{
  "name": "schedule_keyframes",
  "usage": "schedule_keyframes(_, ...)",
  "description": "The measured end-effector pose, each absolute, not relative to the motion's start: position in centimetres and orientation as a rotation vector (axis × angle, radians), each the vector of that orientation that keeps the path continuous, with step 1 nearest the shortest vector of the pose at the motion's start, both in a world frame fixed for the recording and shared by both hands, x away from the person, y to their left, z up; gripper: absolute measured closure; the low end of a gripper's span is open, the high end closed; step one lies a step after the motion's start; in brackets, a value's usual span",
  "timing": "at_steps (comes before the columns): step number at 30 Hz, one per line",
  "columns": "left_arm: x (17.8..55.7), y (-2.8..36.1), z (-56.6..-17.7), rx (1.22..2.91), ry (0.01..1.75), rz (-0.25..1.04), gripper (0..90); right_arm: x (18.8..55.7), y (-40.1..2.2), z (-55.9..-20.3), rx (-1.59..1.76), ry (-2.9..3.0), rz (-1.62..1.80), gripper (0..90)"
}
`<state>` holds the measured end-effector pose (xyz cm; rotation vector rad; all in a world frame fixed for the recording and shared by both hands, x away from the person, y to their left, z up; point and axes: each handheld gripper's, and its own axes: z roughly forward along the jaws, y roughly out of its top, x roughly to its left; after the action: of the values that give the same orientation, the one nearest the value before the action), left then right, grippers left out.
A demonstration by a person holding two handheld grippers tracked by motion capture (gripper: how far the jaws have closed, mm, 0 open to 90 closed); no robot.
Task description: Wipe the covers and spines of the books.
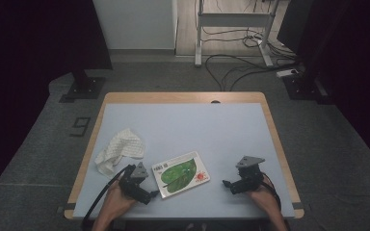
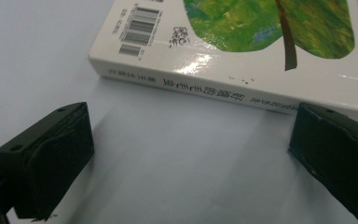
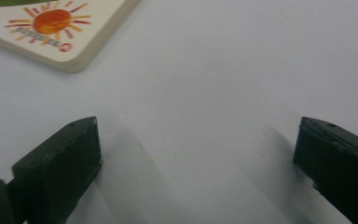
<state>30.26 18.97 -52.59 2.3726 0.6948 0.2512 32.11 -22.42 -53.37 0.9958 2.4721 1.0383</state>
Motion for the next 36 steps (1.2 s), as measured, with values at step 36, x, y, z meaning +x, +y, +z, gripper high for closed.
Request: schedule_keyframes(36,30.3,17.1,-52.9,2.351,0.651,0.237,0.0,39.5,-11.4,-51.6,0.807,2.667,1.130,1.1)
